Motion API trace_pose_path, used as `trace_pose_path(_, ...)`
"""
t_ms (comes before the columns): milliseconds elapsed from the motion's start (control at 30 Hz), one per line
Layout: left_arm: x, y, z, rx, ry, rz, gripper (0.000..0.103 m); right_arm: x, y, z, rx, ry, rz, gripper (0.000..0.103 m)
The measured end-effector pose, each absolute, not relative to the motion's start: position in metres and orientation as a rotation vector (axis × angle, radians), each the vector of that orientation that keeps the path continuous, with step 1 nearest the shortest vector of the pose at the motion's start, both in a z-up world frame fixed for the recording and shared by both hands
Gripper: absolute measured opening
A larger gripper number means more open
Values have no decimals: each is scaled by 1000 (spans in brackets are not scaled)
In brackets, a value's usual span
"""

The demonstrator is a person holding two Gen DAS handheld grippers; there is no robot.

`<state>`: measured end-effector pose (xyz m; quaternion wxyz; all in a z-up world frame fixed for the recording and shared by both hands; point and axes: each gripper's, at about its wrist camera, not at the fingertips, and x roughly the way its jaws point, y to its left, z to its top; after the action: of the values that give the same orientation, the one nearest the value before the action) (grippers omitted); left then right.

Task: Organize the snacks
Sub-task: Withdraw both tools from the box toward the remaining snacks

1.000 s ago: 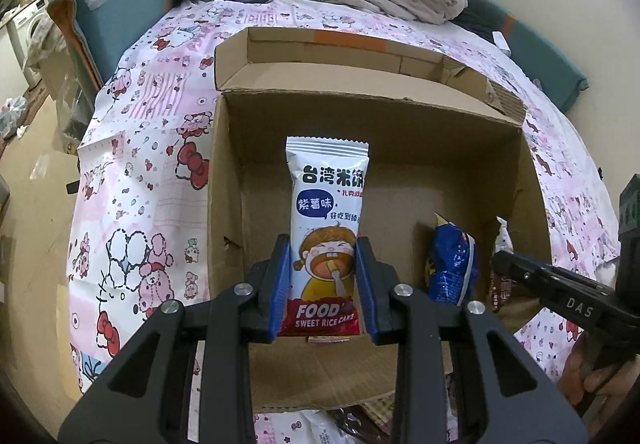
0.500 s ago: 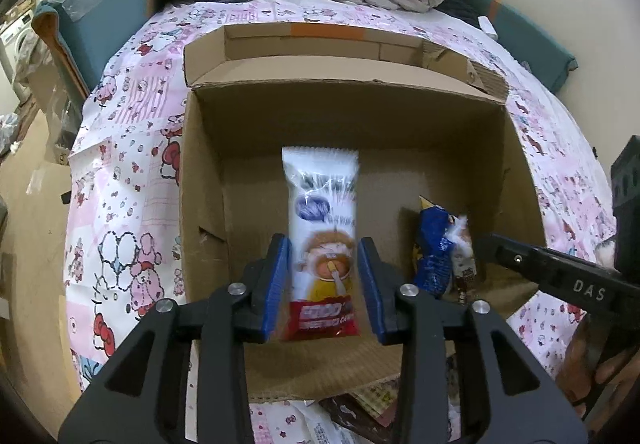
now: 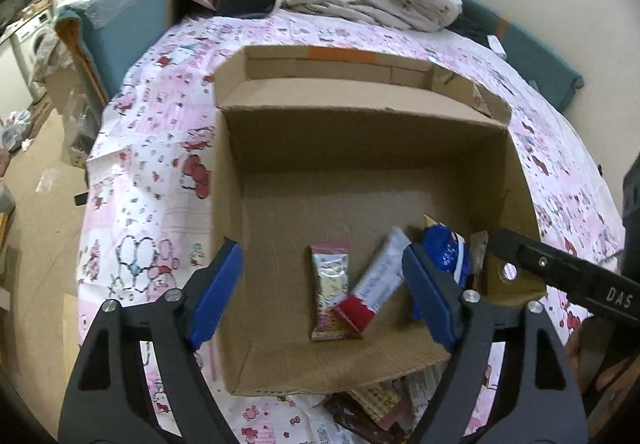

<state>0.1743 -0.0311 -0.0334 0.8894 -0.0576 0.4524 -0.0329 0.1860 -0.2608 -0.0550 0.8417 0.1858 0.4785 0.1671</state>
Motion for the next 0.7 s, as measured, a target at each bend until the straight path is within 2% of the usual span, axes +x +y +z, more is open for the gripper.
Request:
trace_pose_path(133,168,-22,-26,-132,915,-34,79,177,-262,-47,359,988,337,87)
trace_pose_path(200,165,-17,-23,-147,910,-34,79,172,-264,-43,363,983,339,91)
trace_pose_path(700,124,7,-3,-128,894,24,79,137,-277,-29,364,974,340,91)
